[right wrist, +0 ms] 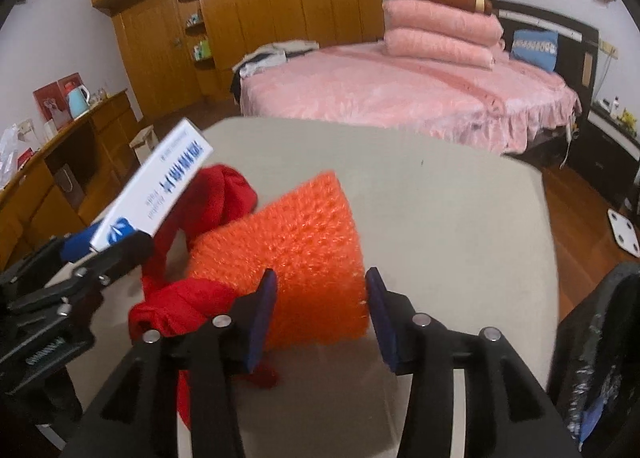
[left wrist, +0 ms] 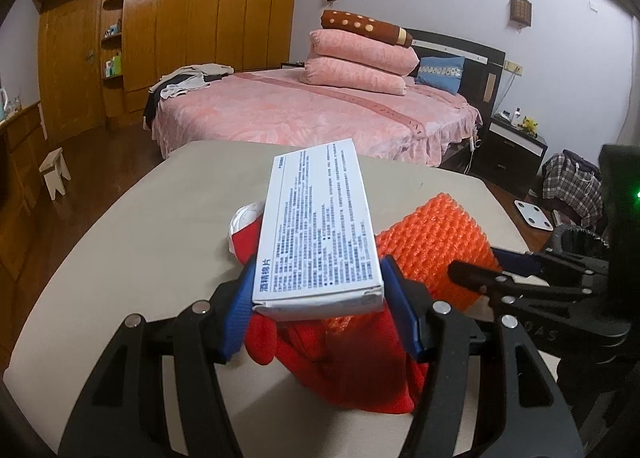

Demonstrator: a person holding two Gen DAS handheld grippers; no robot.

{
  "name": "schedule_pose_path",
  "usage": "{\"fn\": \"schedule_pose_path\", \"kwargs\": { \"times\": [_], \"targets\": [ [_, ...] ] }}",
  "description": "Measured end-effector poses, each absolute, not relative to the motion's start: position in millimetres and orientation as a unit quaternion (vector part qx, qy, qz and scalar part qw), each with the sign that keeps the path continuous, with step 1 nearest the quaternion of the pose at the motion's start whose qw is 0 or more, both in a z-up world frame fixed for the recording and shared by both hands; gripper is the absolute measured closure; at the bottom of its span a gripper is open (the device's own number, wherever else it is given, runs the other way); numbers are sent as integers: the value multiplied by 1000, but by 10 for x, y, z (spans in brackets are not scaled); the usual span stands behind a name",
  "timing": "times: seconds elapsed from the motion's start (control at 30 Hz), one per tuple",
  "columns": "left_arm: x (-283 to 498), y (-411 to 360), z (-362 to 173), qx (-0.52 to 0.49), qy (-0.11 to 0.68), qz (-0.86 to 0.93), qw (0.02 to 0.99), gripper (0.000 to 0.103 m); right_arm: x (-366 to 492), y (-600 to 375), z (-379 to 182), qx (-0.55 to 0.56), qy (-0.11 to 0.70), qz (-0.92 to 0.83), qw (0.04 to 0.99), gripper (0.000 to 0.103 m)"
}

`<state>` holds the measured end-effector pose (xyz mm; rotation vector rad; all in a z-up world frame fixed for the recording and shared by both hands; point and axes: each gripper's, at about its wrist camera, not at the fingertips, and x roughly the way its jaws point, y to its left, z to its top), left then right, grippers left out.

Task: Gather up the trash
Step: 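Grasp the white medicine box with the left tool while the right tool grasps the orange mesh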

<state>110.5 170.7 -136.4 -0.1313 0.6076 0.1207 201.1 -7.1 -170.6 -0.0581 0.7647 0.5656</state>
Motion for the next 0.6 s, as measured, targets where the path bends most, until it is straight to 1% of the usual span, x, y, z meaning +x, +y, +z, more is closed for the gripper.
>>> {"fn": "schedule_pose_path", "kwargs": {
  "times": [0.07, 0.1, 0.13, 0.2, 0.6],
  "targets": [
    [1112, 1712, -1367, -64, 301, 60, 950, 44, 2027, -70, -1751, -23, 379, 280, 881, 72],
    [1108, 1719, -1367, -64, 301, 61, 949, 44, 2018, -78, -1746, -21, 379, 286, 880, 75],
    [1104, 1717, -1363, -64, 301, 61, 950, 44, 2005, -90, -1739, -21, 377, 288, 880, 84],
    [1093, 1728, -1344, -63, 300, 62, 950, 44, 1975, -122, -1705, -15, 372, 292, 881, 89],
    [980, 1645, -1012, -60, 269, 55, 960, 45, 1774, -431, -1031, 22, 290, 290, 912, 89]
  ]
}}
